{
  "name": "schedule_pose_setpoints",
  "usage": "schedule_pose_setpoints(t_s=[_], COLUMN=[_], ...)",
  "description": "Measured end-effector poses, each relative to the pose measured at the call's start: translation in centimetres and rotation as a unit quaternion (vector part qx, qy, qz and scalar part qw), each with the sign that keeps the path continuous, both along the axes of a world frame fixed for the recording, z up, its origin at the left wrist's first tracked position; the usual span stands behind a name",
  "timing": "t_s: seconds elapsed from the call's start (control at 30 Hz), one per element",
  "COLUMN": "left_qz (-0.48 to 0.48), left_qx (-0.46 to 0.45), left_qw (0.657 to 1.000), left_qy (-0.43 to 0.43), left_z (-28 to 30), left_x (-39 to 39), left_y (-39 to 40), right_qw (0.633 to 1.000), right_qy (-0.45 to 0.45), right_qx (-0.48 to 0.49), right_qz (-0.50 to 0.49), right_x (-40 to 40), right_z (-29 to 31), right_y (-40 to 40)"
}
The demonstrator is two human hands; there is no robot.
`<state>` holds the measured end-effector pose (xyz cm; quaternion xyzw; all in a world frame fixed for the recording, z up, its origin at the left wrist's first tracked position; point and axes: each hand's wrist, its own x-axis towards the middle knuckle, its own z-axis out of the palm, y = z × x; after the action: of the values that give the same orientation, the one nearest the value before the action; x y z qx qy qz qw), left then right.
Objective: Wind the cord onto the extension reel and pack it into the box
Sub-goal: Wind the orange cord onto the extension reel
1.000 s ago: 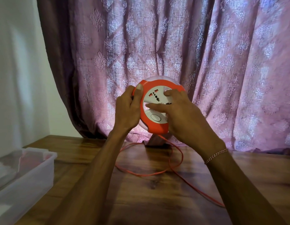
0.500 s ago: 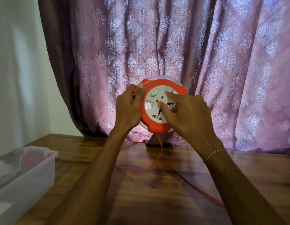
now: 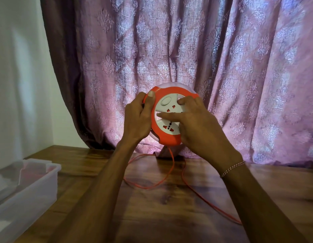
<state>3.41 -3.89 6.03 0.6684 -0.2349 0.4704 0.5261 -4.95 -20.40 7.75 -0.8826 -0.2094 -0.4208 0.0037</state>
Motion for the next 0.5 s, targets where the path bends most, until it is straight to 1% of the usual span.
schedule_pose_setpoints(t_s=[0.13,0.27,0.5], left_qz=[-0.010,-0.002,-0.006], left_qx=[0.002,0.002,0.016], left_qw=[1.000,1.000,1.000], left_qy=[-0.004,0.001,0.003], left_z=[0.06,-0.04,-0.14], left_x=[-0.34,-0.23,0.06], left_y=[-0.29,-0.23,-0.31], right_qw=[0.998,0.988,0.982], right_qy=[-0.046,-0.069,-0.094], right_qx=[0.051,0.137,0.161], right_qz=[-0.014,-0.034,-0.030], right_x=[-0.02,0.09,0.31], right_z=[-0.48,-0.57,-0.77], right_y=[0.07,0.36,0.37])
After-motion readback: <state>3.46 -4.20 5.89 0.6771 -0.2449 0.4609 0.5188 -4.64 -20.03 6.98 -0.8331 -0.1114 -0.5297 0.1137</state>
